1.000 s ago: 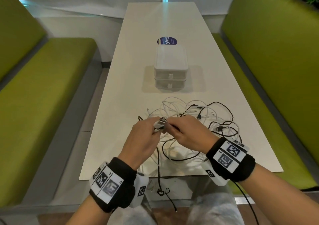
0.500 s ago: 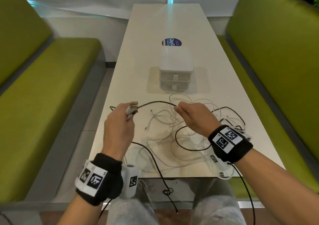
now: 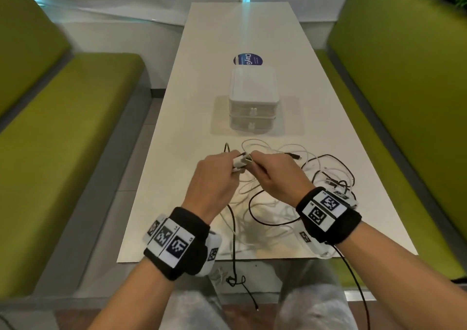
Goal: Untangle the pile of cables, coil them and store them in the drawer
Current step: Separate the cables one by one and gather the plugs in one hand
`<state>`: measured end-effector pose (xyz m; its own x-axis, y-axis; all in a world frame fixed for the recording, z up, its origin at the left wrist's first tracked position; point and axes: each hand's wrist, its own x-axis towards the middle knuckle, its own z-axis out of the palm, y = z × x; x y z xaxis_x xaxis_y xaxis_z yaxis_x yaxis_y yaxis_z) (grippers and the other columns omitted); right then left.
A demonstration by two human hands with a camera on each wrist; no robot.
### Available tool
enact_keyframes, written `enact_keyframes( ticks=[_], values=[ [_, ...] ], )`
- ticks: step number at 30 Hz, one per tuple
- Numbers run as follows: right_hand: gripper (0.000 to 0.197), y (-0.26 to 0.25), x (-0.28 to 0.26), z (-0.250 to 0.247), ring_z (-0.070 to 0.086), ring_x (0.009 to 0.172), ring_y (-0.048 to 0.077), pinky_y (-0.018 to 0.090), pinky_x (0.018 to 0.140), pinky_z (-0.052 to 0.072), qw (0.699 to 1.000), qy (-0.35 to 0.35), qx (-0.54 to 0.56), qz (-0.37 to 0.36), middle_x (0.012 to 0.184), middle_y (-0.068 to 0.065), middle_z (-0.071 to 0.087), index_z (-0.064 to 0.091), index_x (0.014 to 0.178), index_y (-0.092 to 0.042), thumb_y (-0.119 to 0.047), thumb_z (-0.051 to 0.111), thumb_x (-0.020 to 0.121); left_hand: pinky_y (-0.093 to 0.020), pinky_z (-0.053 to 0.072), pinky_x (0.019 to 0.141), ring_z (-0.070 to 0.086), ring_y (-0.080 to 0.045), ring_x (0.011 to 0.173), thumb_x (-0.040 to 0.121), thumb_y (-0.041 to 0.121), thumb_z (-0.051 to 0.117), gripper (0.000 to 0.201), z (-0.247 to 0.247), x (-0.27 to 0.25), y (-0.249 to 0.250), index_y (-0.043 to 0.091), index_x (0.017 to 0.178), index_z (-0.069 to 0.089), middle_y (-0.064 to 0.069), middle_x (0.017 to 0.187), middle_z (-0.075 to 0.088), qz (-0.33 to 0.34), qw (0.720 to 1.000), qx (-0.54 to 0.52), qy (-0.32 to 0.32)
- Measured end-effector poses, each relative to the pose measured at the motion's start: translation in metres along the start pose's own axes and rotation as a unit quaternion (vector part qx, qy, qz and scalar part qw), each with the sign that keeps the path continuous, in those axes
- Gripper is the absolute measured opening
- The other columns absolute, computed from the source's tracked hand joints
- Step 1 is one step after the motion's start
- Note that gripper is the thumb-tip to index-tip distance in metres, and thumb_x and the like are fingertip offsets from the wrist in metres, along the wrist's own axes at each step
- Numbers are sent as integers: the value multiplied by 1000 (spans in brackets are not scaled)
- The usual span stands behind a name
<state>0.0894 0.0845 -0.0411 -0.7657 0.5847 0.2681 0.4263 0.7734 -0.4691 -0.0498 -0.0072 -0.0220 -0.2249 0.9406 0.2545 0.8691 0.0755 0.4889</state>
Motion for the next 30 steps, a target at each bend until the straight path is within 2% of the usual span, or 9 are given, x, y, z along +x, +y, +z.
enact_keyframes(
  ticks=[4, 8, 11, 14, 16, 19, 24, 26, 30],
  values=[
    [35, 8, -1, 8, 50, 60, 31, 33, 56, 30, 999, -30, -10, 33, 61, 3, 50, 36, 80, -24, -54, 29, 97, -43, 55, 70, 67, -26, 73, 88, 9, 43, 25, -30, 3, -1, 9, 80, 66, -8, 78, 71, -13, 987, -103, 120],
    [31, 27, -3, 8, 58, 73, 34, 35, 61, 35, 993, -61, -9, 101, 71, 9, 60, 44, 85, -16, -40, 36, 102, -4, 39, 68, 59, 3, 74, 95, 4, 47, 25, -71, 15, -14, 13, 76, 62, 3, 83, 64, -62, 953, -159, 249],
    [34, 29, 5, 9, 53, 68, 29, 36, 61, 37, 988, -79, -11, 133, 65, 2, 52, 45, 89, -15, -43, 30, 103, -16, 43, 79, 64, -12, 92, 94, 1, 46, 26, -64, 22, -20, 14, 86, 67, -1, 95, 70, -82, 968, -113, 207],
    [35, 25, 9, 10, 56, 71, 32, 39, 64, 43, 986, -94, -39, 134, 70, 7, 57, 42, 89, -17, -45, 26, 102, -32, 43, 85, 61, -28, 105, 92, -5, 43, 39, -50, 23, -21, 10, 122, 63, -9, 114, 67, -127, 979, -1, 159],
    [40, 23, 7, 10, 57, 75, 33, 40, 67, 45, 983, -102, -62, 137, 74, 9, 60, 47, 93, -14, -46, 25, 103, -28, 43, 91, 60, -24, 109, 91, -7, 42, 48, -48, 20, -17, 9, 135, 54, -8, 121, 66, -103, 974, 0, 202],
    [40, 23, 6, 12, 58, 78, 33, 39, 66, 43, 975, -126, -82, 166, 72, 5, 54, 45, 90, -16, -47, 23, 103, -13, 46, 87, 62, -9, 92, 87, -4, 38, 50, -44, 17, -9, 8, 131, 58, -3, 107, 68, 12, 964, -78, 253],
    [47, 12, 10, 8, 57, 76, 36, 39, 63, 41, 978, -110, -80, 158, 72, 8, 57, 53, 100, -12, -45, 20, 101, -8, 45, 91, 61, 1, 95, 81, -16, 49, 63, -12, 11, 6, 22, 130, 60, 3, 116, 69, 98, 985, -122, 67],
    [36, 5, 10, 3, 60, 82, 39, 40, 67, 46, 978, -119, -75, 153, 85, 18, 64, 57, 107, -9, -32, 31, 99, -20, 48, 98, 62, -5, 110, 74, -17, 48, 72, 5, 5, 7, 26, 130, 60, 8, 130, 63, 83, 989, -124, 1],
    [22, 3, 6, 1, 60, 80, 38, 40, 65, 45, 984, -122, -50, 119, 87, 19, 65, 58, 107, -9, -23, 44, 97, -29, 48, 96, 63, -16, 111, 78, -14, 49, 69, 20, -1, 4, 24, 135, 56, 4, 125, 67, 15, 996, -90, 4]
  ],
)
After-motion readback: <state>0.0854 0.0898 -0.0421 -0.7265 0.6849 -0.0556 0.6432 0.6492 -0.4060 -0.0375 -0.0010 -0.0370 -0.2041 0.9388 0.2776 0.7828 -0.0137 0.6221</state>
